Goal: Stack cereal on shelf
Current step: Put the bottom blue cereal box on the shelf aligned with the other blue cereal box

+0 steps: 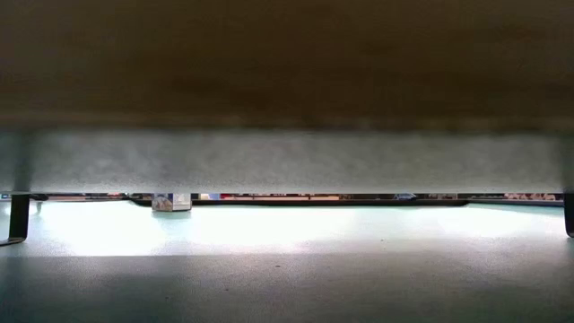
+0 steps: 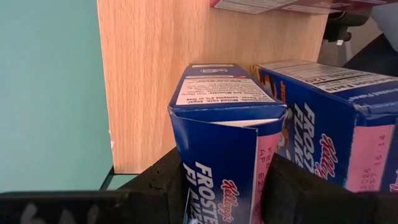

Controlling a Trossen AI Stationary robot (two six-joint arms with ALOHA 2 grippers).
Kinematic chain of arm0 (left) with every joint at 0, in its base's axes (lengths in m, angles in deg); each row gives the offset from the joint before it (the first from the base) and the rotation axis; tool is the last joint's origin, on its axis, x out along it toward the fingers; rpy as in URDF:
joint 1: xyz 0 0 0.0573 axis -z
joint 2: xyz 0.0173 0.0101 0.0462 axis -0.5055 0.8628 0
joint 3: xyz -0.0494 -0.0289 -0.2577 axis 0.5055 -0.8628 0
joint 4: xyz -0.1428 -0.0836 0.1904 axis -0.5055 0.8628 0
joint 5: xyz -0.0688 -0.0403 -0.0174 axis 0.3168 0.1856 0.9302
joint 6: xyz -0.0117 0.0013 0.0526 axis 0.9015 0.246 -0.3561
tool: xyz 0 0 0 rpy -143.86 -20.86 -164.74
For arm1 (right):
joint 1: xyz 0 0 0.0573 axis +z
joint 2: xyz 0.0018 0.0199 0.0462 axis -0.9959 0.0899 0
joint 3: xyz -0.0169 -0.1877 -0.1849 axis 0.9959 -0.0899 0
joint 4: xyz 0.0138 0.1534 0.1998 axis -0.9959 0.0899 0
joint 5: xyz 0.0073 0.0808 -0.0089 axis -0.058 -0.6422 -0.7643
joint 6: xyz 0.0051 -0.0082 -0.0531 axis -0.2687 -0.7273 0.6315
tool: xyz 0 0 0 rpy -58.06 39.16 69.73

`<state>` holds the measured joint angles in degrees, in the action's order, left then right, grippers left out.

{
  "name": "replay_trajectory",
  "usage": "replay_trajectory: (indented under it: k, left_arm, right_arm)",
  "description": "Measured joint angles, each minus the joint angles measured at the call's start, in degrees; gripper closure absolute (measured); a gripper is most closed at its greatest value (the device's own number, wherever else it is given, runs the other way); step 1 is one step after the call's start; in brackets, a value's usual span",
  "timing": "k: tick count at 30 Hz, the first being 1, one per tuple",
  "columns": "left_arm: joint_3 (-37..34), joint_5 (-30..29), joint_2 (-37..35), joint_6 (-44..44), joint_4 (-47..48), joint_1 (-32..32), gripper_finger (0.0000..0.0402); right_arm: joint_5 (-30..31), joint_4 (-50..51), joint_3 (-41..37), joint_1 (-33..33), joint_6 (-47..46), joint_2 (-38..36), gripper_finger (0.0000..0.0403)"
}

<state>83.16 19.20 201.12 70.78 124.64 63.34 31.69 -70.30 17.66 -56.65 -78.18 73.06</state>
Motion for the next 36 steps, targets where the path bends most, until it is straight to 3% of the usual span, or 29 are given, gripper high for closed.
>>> replay_trajectory:
  k: [31,36]
  left_arm:
    - [0.0,0.1,0.0,0.3,-2.2,1.4,0.0269]
    - [0.0,-1.3,0.0,-0.7,-2.4,1.4,0.0252]
  right_arm:
    - [0.0,0.0,0.0,0.0,0.0,0.0,0.0138]
    - [0.0,0.0,0.0,0.0,0.0,0.0,0.0138]
